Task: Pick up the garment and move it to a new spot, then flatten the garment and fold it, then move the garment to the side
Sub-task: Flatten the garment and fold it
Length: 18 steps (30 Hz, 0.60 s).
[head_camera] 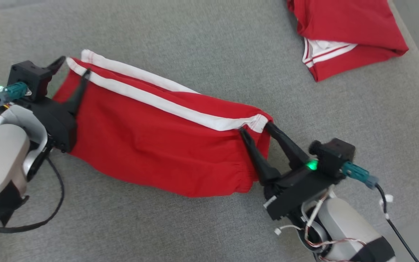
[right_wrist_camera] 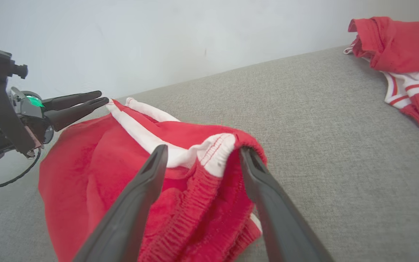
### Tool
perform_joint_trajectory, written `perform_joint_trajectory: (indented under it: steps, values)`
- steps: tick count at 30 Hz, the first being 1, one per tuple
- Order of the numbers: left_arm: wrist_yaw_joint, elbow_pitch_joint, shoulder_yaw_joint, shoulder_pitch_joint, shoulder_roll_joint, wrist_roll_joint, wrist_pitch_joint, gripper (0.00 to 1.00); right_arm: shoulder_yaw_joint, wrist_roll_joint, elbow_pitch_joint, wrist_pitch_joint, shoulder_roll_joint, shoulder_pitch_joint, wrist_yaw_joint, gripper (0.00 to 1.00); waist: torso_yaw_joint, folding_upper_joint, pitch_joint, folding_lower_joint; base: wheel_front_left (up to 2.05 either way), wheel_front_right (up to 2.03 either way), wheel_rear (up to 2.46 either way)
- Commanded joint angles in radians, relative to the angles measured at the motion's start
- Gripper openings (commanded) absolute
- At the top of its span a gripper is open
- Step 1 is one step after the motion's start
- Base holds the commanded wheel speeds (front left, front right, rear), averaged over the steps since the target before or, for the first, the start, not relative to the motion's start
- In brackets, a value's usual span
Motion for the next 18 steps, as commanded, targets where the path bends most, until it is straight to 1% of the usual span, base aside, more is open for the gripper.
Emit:
perform_joint_trajectory:
  steps: [1, 5, 9, 12, 18]
  values:
    - [0.001, 0.005, 0.001, 0.004, -0.006, -0.02, -0.013, 1.0, -0.008, -0.006, 0.0, -0.006, -0.01, 0.021, -0.002, 1.0, 0.018, -0.0002, -0.03, 0.0, 0.0, 0.0, 0.0]
    - [0.001, 0.007, -0.003, 0.034, -0.006, -0.049, -0.052, 1.0, -0.045, -0.011, -0.019, -0.008, -0.032, 0.078, -0.002, 1.0, 0.041, -0.0002, -0.09, 0.0, 0.0, 0.0, 0.0]
    - [0.001, -0.006, 0.028, 0.075, 0.008, -0.079, -0.071, 1.0, -0.102, -0.019, -0.063, -0.022, -0.046, 0.159, -0.002, 1.0, 0.065, -0.0002, -0.155, 0.0, 0.0, 0.0, 0.0]
    - [0.006, -0.036, 0.081, 0.121, 0.025, -0.083, -0.074, 1.0, -0.137, -0.054, -0.103, -0.035, -0.049, 0.222, -0.002, 1.0, 0.073, -0.0002, -0.198, 0.0, 0.0, 0.0, 0.0]
    - [0.045, -0.161, 0.202, 0.269, 0.073, -0.046, -0.073, 1.0, -0.208, -0.11, -0.183, -0.066, -0.004, 0.349, -0.002, 1.0, 0.076, -0.0002, -0.25, 0.0, 0.0, 0.0, 0.0]
